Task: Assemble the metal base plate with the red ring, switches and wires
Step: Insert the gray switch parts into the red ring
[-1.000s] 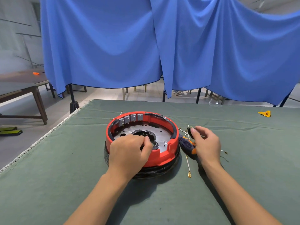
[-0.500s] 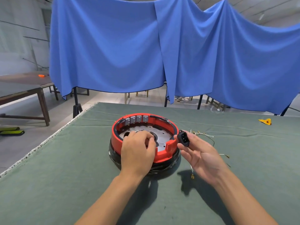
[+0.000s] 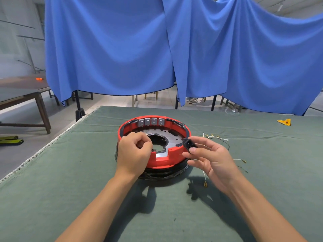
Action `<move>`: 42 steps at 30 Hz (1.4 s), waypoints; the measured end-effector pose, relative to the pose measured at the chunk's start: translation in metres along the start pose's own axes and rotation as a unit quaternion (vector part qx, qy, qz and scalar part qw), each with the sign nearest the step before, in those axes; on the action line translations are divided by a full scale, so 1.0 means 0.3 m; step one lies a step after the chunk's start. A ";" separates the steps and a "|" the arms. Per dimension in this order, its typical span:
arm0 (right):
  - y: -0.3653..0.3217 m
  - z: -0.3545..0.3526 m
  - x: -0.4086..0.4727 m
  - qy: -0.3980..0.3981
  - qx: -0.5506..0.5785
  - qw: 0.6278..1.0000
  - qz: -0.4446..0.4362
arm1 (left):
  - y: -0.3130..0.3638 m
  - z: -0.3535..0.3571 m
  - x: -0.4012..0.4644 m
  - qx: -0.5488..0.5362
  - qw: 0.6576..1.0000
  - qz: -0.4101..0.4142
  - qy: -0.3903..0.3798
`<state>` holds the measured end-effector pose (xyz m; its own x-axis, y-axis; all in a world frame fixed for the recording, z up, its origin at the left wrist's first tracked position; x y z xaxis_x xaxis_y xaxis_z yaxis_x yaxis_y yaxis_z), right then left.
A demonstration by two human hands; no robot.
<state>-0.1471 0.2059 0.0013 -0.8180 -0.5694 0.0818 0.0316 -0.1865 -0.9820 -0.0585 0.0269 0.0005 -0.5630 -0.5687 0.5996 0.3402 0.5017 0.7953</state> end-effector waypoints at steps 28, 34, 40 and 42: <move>-0.032 0.033 -0.029 -0.060 0.336 0.933 0.112 | -0.012 0.011 -0.040 0.128 0.988 0.065 -0.061; -0.027 0.041 -0.025 -0.037 0.233 0.969 0.069 | -0.012 0.011 -0.038 0.109 0.990 0.062 -0.063; -0.036 0.100 -0.041 0.017 -0.035 0.997 -0.059 | -0.019 0.007 -0.027 0.046 0.998 0.040 0.006; -0.041 0.124 -0.046 0.035 -0.085 0.992 -0.090 | -0.024 0.016 -0.035 0.085 0.996 0.034 0.012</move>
<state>-0.1150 0.1863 0.0187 -0.8401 -0.4803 0.2522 -0.2113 -0.1384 -0.9676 -0.0587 0.0323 -0.0120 -0.5239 -0.5445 0.6550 0.2435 0.6412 0.7277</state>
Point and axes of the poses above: each hand's wrist, its own x-axis towards the middle knuckle, its own z-axis out of the palm, y = z × x, the point moved 1 cm from there along x, towards the middle knuckle, and after that the axes turned 11 degrees about -x, right-handed, at the moved point
